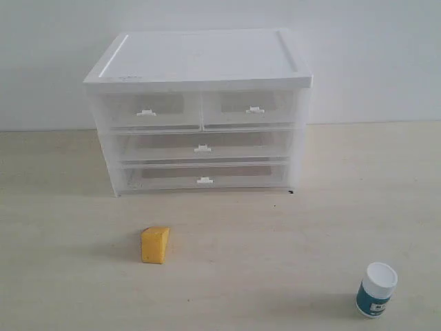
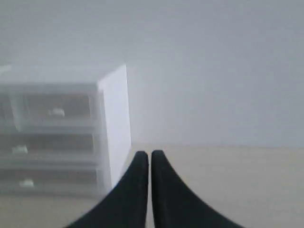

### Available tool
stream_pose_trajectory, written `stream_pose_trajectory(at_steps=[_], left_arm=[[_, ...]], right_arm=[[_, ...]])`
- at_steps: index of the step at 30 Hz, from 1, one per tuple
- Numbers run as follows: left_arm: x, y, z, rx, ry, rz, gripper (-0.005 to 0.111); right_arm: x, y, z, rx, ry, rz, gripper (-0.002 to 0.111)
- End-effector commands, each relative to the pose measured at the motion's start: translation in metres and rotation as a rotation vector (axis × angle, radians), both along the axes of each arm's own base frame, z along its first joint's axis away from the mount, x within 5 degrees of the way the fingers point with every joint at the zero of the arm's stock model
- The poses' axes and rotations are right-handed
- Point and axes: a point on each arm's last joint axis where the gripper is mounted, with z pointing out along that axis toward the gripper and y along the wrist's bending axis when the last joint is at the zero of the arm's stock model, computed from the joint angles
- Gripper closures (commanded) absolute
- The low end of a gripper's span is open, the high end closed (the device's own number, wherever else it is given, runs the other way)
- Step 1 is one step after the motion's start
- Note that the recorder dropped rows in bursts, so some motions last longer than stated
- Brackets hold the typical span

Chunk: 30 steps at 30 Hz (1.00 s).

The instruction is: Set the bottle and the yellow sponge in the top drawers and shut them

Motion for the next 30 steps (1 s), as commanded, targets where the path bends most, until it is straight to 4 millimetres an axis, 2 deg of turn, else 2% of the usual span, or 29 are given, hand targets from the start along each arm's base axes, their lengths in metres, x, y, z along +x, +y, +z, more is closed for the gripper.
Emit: stream_pose_trajectory(at_steps=[1, 5, 9, 12, 17, 22, 26, 30], left_arm=[[0.000, -0.001, -0.001, -0.010, -0.006, -0.008, 0.103], [0.000, -0.001, -0.001, -0.010, -0.006, -0.008, 0.103], [0.000, -0.001, -0.001, -0.010, -0.006, -0.008, 0.103], [0.000, -0.001, -0.001, -0.010, -0.006, -0.008, 0.103], [0.000, -0.001, -0.001, -0.010, -0.006, -0.008, 0.103], [0.000, -0.001, -0.001, -0.010, -0.006, -0.008, 0.103], [0.000, -0.001, -0.001, -0.010, -0.006, -0.008, 0.103], [0.000, -0.001, -0.001, -0.010, -0.006, -0.008, 0.103]], right_arm=[[-0.005, -0.001, 0.023, 0.235, -0.223, 0.044, 0.108], [-0.012, 0.000, 0.038, 0.337, -0.365, 0.104, 0.108], [-0.008, 0.003, 0.063, 0.272, -0.343, 0.111, 0.108], [0.004, 0.005, 0.083, 0.249, -0.308, 0.106, 0.108], [0.046, 0.011, 0.098, 0.182, -0.180, 0.084, 0.108], [0.085, 0.019, 0.091, 0.177, -0.129, 0.102, 0.108], [0.114, 0.024, 0.072, 0.179, -0.061, 0.112, 0.108], [0.135, 0.028, 0.054, 0.172, -0.013, 0.117, 0.108]])
